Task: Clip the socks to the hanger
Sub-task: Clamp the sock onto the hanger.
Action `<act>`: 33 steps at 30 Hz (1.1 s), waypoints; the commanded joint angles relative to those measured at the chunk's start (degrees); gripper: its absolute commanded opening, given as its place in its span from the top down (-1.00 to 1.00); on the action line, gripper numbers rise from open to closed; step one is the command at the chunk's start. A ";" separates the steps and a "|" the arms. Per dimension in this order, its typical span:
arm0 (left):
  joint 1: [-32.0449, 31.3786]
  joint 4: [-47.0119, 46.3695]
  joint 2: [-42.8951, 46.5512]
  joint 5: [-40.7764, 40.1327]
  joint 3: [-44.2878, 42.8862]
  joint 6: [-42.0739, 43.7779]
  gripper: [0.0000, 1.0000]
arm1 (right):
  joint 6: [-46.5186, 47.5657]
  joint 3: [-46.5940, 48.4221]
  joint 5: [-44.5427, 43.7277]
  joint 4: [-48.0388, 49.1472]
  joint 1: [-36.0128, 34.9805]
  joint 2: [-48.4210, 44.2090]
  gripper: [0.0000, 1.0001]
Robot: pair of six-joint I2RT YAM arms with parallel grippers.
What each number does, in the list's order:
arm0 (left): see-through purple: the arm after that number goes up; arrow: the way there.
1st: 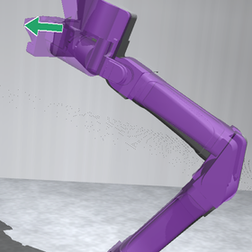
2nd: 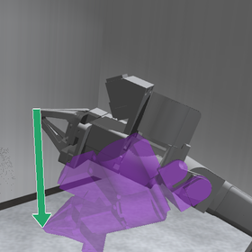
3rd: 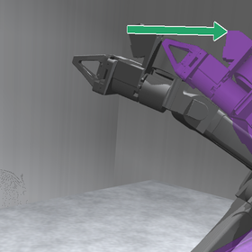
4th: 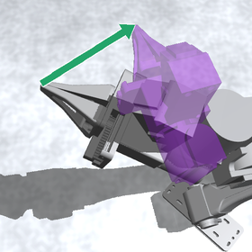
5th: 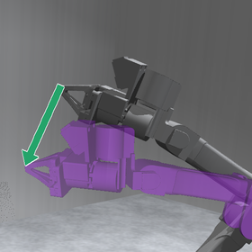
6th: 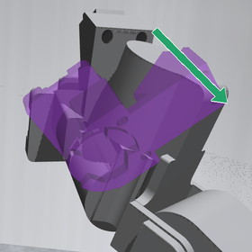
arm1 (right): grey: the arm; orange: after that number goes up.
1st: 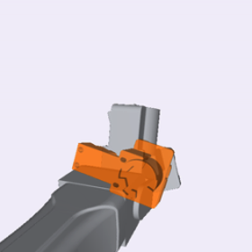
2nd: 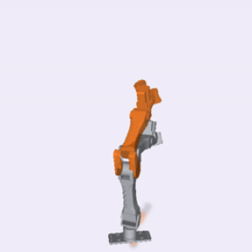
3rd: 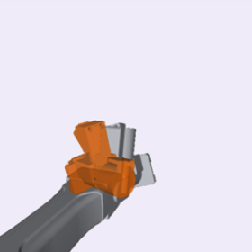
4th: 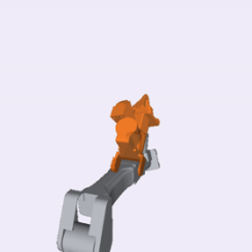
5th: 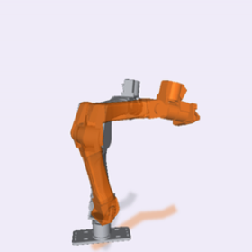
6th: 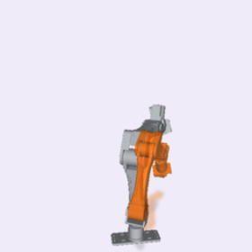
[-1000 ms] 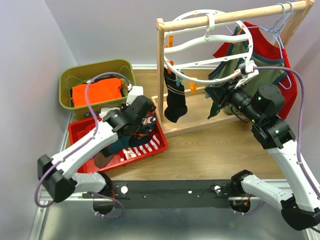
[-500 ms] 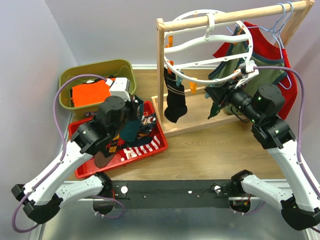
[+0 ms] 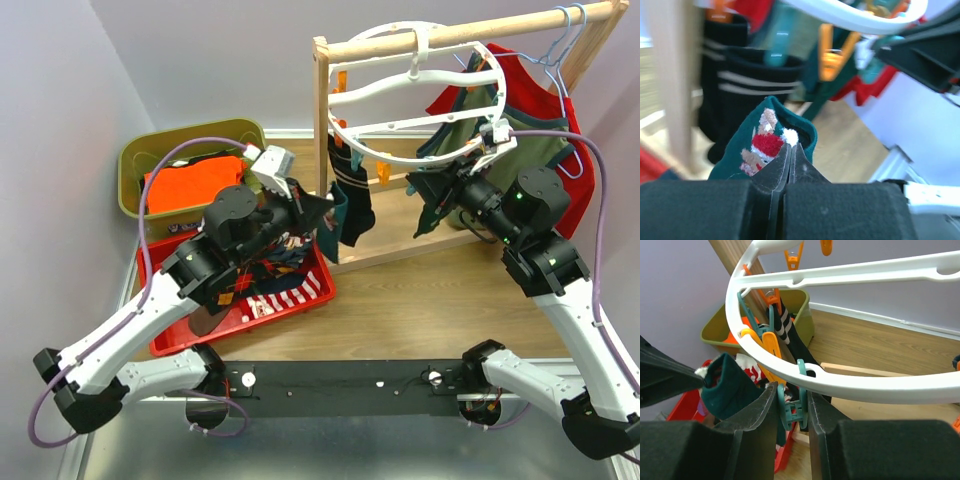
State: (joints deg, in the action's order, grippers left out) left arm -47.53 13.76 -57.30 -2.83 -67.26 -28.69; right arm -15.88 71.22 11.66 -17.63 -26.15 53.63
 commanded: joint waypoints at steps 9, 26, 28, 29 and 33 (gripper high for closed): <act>-8.63 -9.71 -11.78 1.36 -7.53 -4.10 1.00 | -4.60 0.06 2.05 3.74 0.14 -0.10 0.81; -10.30 -12.70 -18.46 -0.42 -11.49 -2.95 1.00 | -5.04 -0.64 1.08 2.77 0.14 -0.63 0.81; -10.30 -12.97 -18.38 -0.68 -11.57 -2.95 1.00 | -5.04 -0.82 0.82 2.69 0.14 -0.54 0.81; -10.30 -13.14 -18.29 -0.69 -11.66 -2.95 1.00 | -4.95 -0.91 0.65 2.69 0.14 -0.63 0.81; -10.30 -13.41 -18.29 -1.21 -11.84 -2.69 1.00 | -4.86 -1.17 0.38 2.60 0.14 -0.63 0.81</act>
State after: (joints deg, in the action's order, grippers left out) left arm -57.49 2.61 -75.53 -2.17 -77.34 -32.01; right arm -20.18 70.85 12.49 -15.90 -26.13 53.67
